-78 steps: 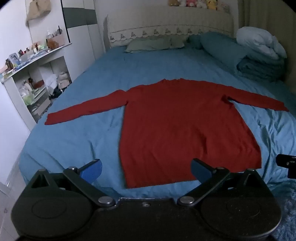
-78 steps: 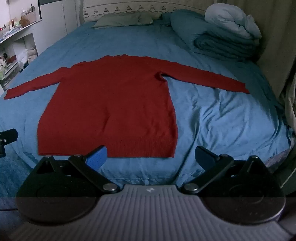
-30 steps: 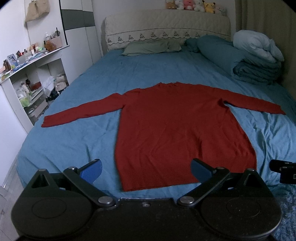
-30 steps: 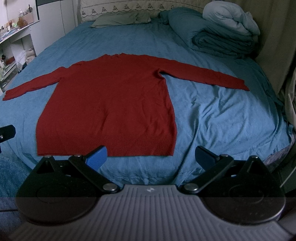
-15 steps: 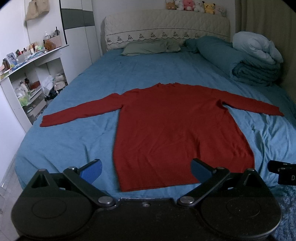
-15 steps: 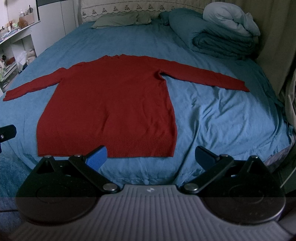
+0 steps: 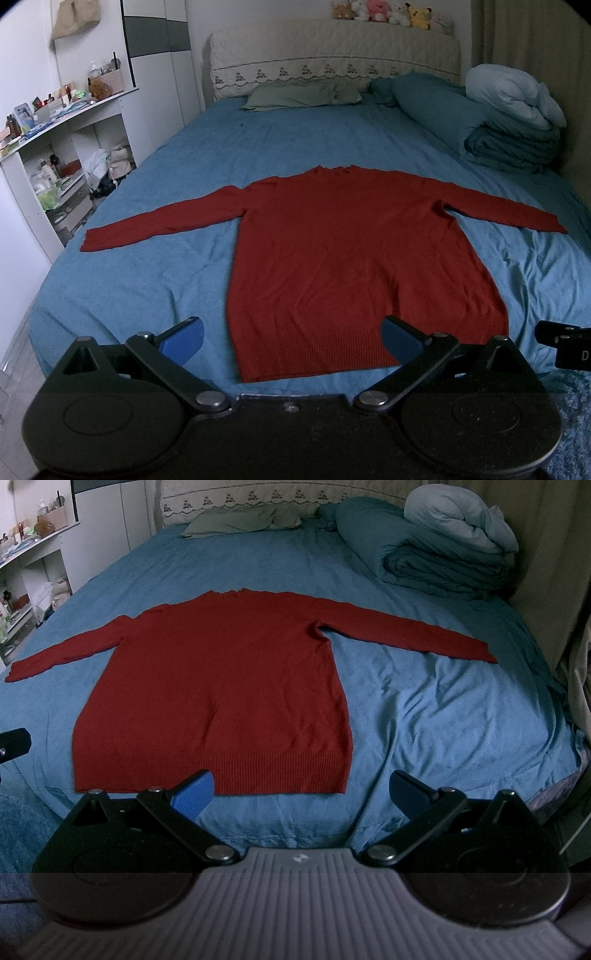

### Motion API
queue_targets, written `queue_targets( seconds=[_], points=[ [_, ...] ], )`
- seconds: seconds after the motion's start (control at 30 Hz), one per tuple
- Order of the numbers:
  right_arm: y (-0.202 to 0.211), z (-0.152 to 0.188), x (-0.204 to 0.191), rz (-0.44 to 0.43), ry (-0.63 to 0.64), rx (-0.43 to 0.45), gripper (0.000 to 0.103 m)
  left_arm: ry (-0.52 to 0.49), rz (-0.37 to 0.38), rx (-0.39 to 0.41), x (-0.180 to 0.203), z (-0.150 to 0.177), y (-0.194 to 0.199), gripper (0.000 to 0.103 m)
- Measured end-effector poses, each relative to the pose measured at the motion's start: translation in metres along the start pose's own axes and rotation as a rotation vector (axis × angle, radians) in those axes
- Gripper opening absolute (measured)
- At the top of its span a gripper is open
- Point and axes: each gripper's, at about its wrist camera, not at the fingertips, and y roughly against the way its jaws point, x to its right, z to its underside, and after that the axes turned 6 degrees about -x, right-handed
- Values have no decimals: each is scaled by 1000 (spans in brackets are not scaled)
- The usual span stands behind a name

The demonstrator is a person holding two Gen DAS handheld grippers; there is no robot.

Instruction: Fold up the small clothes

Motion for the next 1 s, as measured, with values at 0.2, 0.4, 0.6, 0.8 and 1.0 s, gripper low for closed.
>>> queue_targets(
  seconds=[0.2, 0.4, 0.6, 0.8, 1.0],
  points=[
    [0, 0, 0, 0, 0, 0, 103, 0, 0, 1, 0, 0, 0, 103],
    [1, -1, 0, 0, -1, 3, 103, 8, 0, 4, -1, 1, 2, 103],
    [3, -1, 0, 0, -1, 4, 103, 12, -1, 8, -2, 1, 3, 103],
    [7, -6, 3, 8, -7, 17, 103, 1, 0, 16, 2, -3, 6, 103],
    [7, -29, 25, 21, -49, 57, 103, -40, 38, 61, 21, -38, 2, 103]
  ],
)
